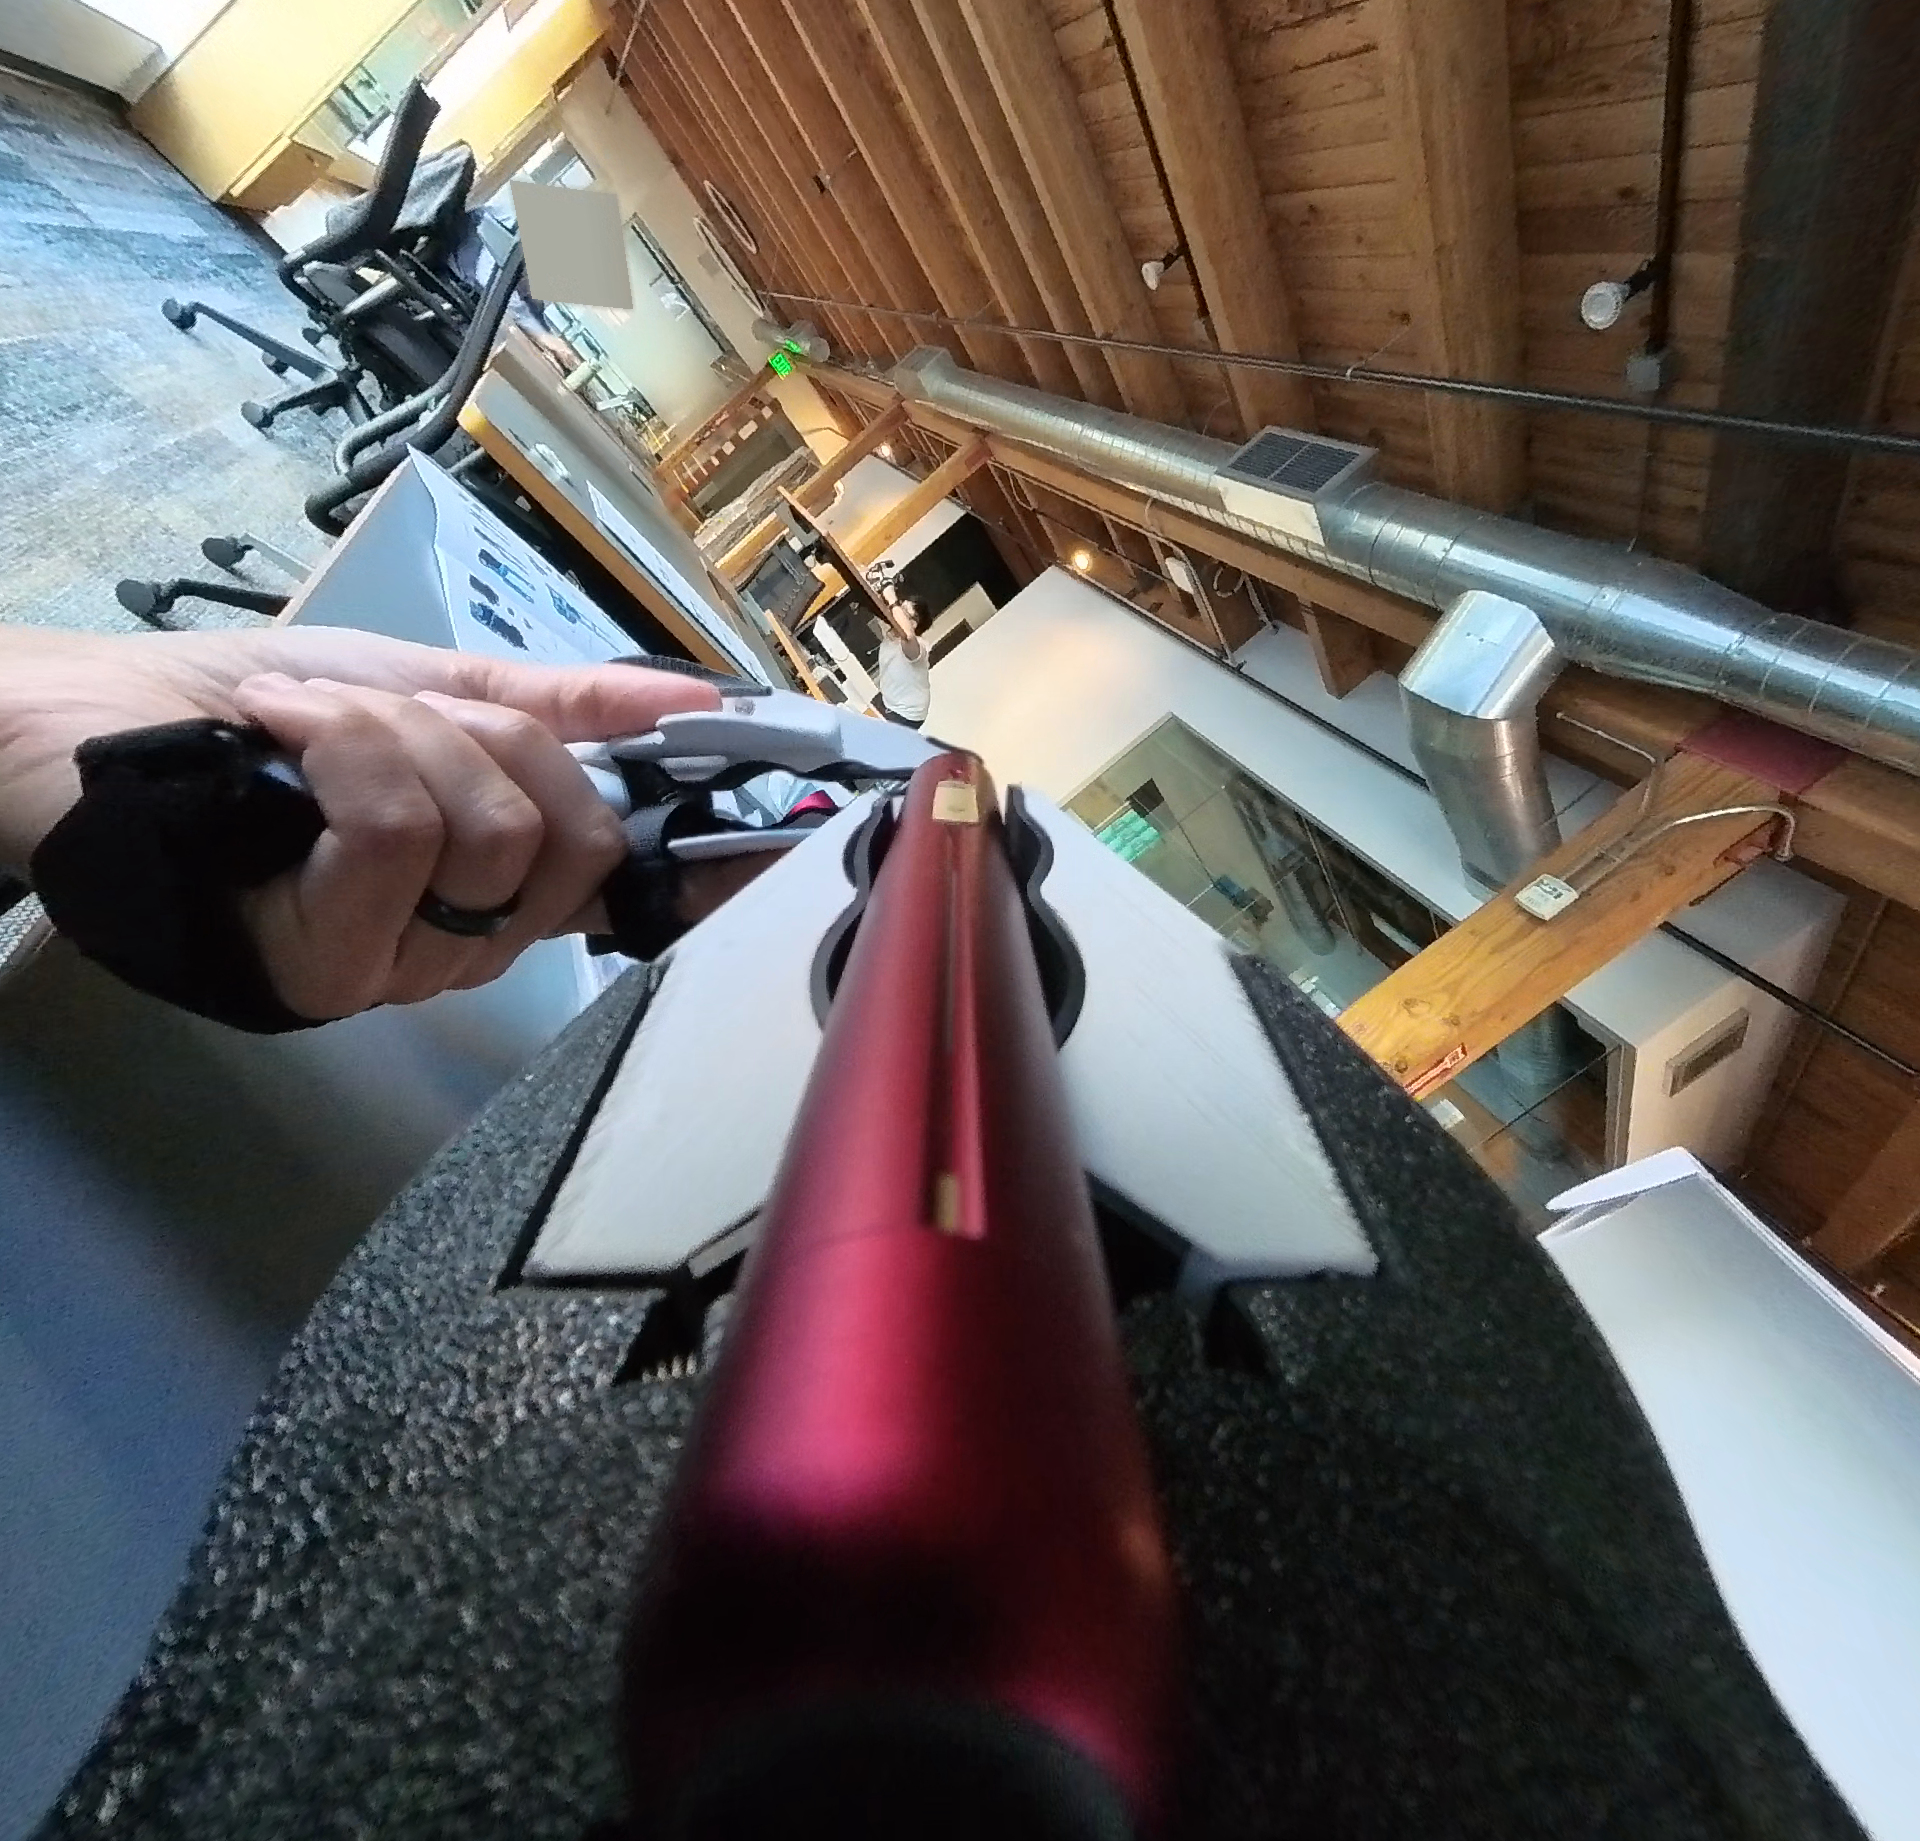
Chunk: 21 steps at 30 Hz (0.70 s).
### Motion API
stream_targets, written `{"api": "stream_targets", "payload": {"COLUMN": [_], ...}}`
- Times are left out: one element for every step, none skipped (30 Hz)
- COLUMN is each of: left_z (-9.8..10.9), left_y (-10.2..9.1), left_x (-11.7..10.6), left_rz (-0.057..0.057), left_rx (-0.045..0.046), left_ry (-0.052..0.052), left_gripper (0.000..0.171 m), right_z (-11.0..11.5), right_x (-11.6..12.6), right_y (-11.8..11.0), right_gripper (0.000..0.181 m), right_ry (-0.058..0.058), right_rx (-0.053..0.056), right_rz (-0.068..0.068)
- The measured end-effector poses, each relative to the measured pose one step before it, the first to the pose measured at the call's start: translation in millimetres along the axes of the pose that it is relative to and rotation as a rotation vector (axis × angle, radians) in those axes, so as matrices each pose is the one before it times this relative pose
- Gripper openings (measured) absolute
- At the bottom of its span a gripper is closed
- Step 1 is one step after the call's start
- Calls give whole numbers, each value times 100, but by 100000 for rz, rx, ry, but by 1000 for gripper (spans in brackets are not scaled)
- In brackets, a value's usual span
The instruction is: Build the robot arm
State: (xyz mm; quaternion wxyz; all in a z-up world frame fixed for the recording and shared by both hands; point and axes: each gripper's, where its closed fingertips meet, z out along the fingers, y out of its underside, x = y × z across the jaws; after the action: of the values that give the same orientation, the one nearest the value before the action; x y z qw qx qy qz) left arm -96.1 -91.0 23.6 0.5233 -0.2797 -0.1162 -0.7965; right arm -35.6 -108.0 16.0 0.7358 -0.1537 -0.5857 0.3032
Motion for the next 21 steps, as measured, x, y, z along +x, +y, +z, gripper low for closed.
{"api": "stream_targets", "payload": {"left_z": [31,26,9,2,-8,-4,0,22,7,18,18,-21,-19,-5,-11,-5,5,2,-14,-16,-27], "left_y": [16,-6,-29,-20,2,-27,0,73,17,66,56,-35,-2,21,-10,-27,-9,-41,-56,-56,-77], "left_x": [-63,-35,6,-17,-4,48,79,-49,-86,-7,-46,-54,-17,4,6,-37,2,8,-17,-103,-78], "left_rz": [-94,-64,-123,154,6,-382,-451,-21,150,93,-102,-168,-52,245,269,94,118,129,286,380,117], "left_rx": [-18,9,42,4,-5,300,130,-276,76,-219,-100,429,74,-126,99,167,-6,193,335,278,300], "left_ry": [-310,-134,-49,-129,19,505,730,-225,-431,173,-46,-141,92,59,-5,-253,10,24,-218,-636,-320], "left_gripper": [1,1,1,1,1,1,2,2,2,2,2,2,2,2,1,1,1,1,1,1,1], "right_z": [20,-7,16,-2,-14,-15,-4,-1,-11,-34,-2,16,-6,-12,-1,-17,-46,-1,46,61,51], "right_x": [56,61,17,16,7,-6,62,97,37,94,131,-12,-2,-27,-22,-23,-28,-47,-62,0,-4], "right_y": [2,-15,14,13,-11,8,51,39,19,-24,32,41,4,-19,-25,2,-52,-8,96,83,74], "right_gripper": [21,21,22,21,21,21,21,21,22,21,21,22,22,21,21,21,21,21,22,22,22], "right_ry": [193,267,-61,-32,-67,-99,308,431,-298,74,416,-414,-118,-154,-86,-87,-7,-257,-526,51,-132], "right_rx": [-140,-130,-136,-64,52,-35,-366,-134,-19,126,-155,-379,-210,101,108,-102,226,30,-661,-565,-459], "right_rz": [-17,31,8,107,-1,-204,-203,-172,396,618,155,115,32,109,73,-112,-106,-243,-196,-139,67]}}
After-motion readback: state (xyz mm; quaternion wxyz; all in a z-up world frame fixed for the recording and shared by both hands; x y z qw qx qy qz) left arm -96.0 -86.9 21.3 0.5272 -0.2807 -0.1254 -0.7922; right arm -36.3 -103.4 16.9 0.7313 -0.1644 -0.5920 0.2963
